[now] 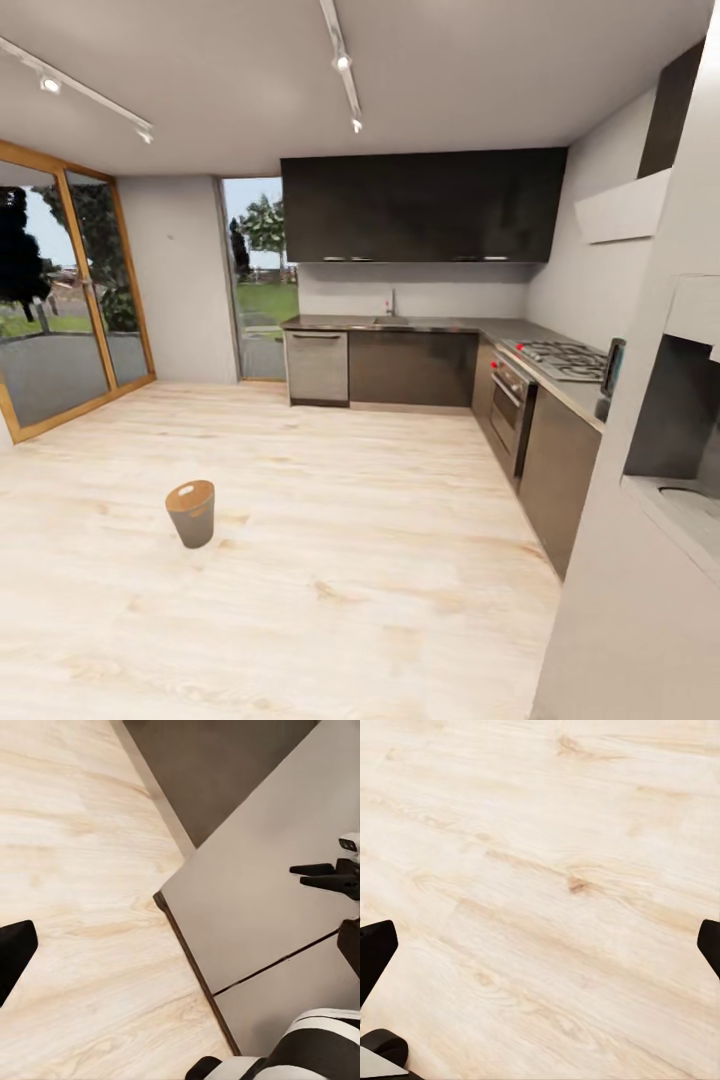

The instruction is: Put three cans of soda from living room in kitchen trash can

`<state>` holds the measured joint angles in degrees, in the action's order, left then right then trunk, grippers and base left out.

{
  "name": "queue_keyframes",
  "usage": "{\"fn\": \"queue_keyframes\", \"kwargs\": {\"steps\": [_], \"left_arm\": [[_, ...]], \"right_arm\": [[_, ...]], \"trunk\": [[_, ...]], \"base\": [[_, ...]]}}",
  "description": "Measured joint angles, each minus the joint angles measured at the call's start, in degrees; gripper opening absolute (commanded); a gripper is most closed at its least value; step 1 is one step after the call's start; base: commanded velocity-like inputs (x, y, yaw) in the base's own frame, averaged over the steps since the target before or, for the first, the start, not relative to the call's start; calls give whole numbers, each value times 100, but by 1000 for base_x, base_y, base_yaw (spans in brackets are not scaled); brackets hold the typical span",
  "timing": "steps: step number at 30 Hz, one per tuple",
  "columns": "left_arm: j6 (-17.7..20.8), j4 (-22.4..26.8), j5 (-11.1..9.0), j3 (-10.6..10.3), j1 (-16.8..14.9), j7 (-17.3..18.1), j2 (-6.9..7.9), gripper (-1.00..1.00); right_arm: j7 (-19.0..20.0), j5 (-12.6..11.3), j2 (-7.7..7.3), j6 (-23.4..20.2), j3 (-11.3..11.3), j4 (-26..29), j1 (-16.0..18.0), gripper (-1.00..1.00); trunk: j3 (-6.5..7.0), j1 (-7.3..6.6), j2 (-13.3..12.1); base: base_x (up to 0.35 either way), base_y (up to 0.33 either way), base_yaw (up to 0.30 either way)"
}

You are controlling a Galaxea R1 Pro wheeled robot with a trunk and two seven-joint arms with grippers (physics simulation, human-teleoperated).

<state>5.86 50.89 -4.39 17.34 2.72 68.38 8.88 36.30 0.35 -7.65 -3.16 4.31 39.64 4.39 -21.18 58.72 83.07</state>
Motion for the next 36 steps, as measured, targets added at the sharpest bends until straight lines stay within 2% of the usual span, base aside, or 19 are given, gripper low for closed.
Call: {"fn": "queue_keyframes", "kwargs": {"steps": [10,26,36], "left_arm": [[-2,0,0,0,0,0,0,100],[3,0,0,-3,0,0,0,100],[3,0,0,-3,0,0,0,100]], "right_arm": [[0,0,0,0,0,0,0,100],[0,0,0,0,0,0,0,100],[0,0,0,0,0,0,0,100]], "trunk": [[0,1,0],[0,1,0],[0,1,0]], "base": [[94,10,80],[331,0,6],[345,0,173]]}}
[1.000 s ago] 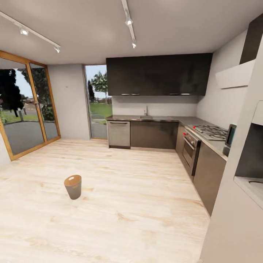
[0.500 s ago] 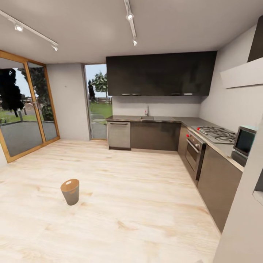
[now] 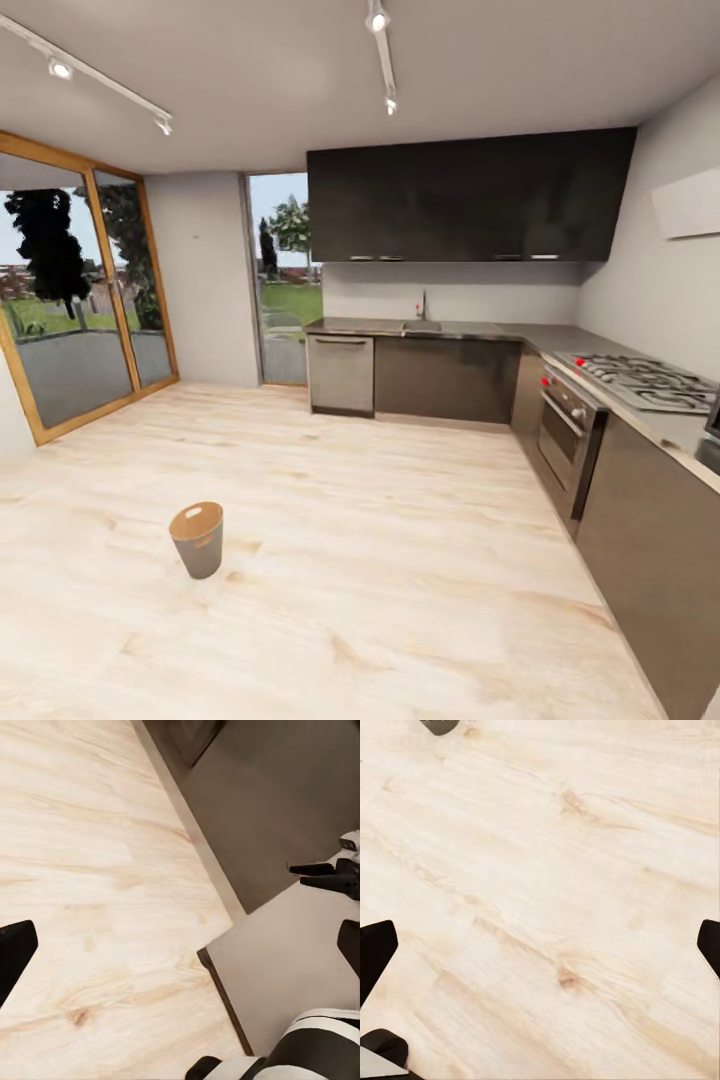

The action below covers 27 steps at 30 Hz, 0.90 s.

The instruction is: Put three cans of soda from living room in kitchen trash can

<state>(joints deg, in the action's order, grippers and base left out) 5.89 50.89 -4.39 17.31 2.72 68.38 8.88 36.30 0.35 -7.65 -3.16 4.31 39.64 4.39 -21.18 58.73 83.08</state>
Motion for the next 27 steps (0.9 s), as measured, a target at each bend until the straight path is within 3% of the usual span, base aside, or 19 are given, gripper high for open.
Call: {"fn": "queue_keyframes", "kwargs": {"steps": [10,27], "left_arm": [[0,0,0,0,0,0,0,100],[0,0,0,0,0,0,0,100]], "right_arm": [[0,0,0,0,0,0,0,100],[0,0,0,3,0,0,0,100]], "trunk": [[0,0,0],[0,0,0]], "base": [[345,10,249],[345,104,254]]}}
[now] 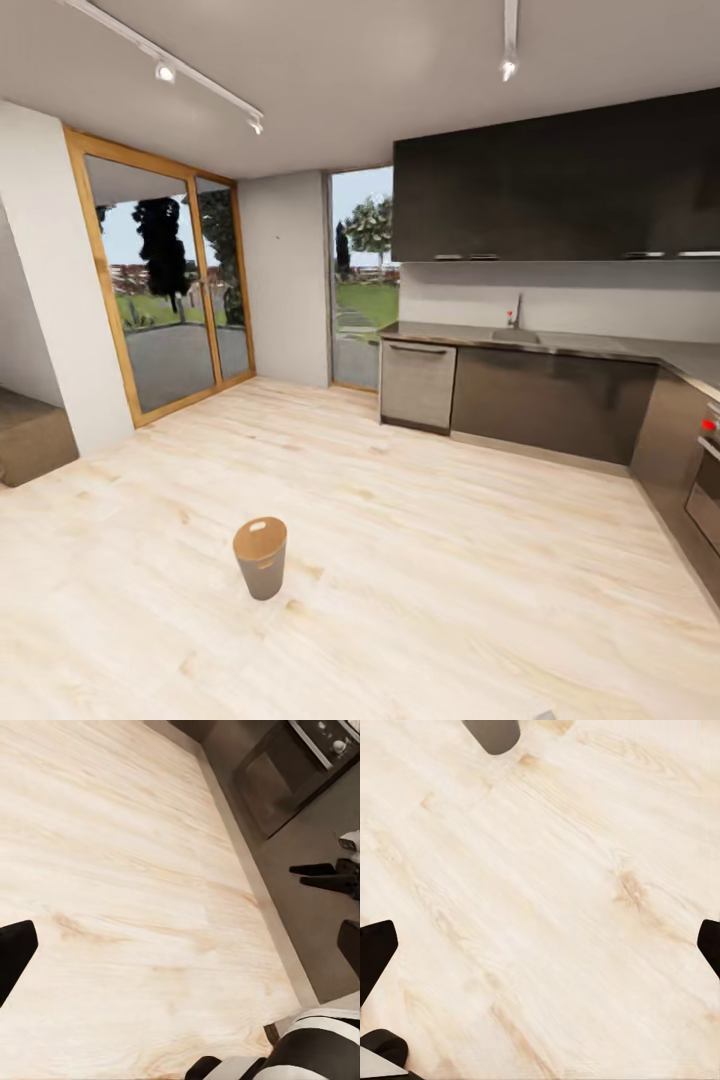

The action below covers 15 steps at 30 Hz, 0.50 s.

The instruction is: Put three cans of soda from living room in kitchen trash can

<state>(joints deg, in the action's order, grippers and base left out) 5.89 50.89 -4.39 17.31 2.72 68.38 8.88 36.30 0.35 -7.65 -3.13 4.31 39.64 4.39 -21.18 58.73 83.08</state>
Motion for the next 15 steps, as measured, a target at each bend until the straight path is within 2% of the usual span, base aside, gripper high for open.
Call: {"fn": "queue_keyframes", "kwargs": {"steps": [15], "left_arm": [[0,1,0,0,0,0,0,100]], "right_arm": [[0,0,0,-2,0,0,0,100]], "trunk": [[0,0,0]], "base": [[318,157,254]]}}
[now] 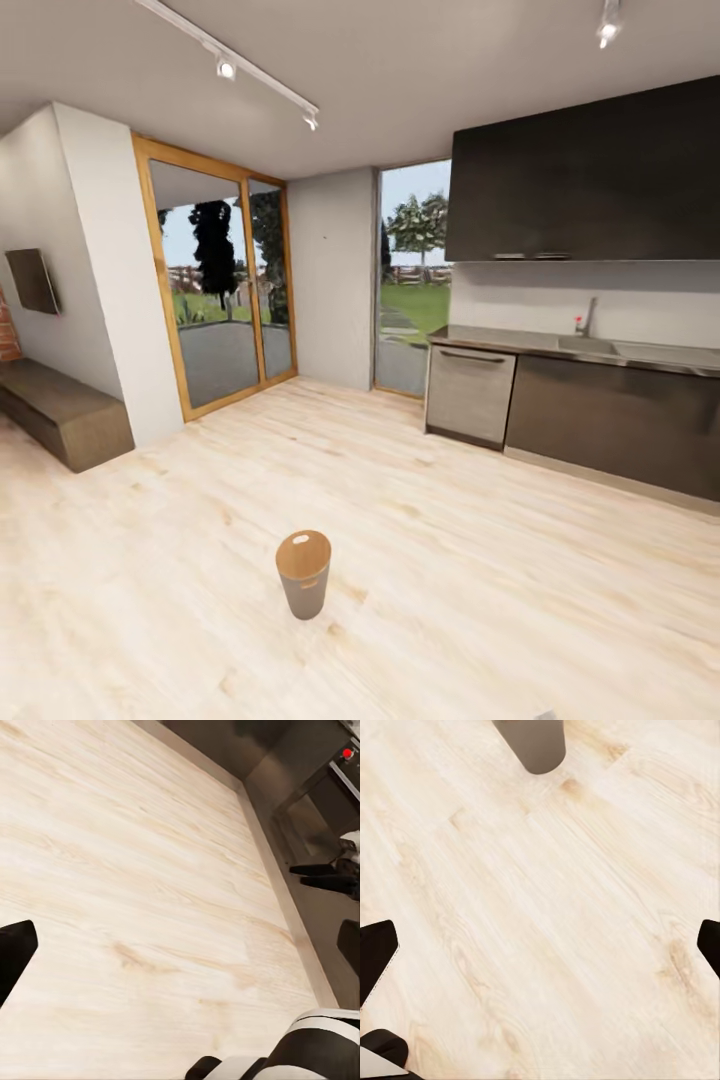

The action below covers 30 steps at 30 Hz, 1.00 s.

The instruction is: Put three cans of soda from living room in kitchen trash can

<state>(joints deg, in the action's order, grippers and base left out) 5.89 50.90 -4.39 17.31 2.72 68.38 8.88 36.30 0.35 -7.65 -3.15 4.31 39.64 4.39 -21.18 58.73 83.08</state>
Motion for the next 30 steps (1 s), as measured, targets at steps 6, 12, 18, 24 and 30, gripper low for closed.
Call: {"fn": "queue_keyframes", "kwargs": {"steps": [6,12,18,24,30], "left_arm": [[0,-1,0,0,0,0,0,100],[0,-1,0,0,0,0,0,100],[0,6,0,0,0,0,0,100],[-2,7,0,0,0,0,0,100],[-4,7,0,0,0,0,0,100]], "right_arm": [[0,0,0,2,0,0,0,100],[0,0,0,0,0,0,0,100],[0,0,0,0,0,0,0,100],[0,0,0,-1,0,0,0,100],[0,0,0,-1,0,0,0,100]], "trunk": [[0,0,0],[0,0,0],[0,0,0],[0,0,0],[0,0,0]], "base": [[300,184,254],[304,154,206],[329,27,34],[139,4,5],[40,1,1]]}}
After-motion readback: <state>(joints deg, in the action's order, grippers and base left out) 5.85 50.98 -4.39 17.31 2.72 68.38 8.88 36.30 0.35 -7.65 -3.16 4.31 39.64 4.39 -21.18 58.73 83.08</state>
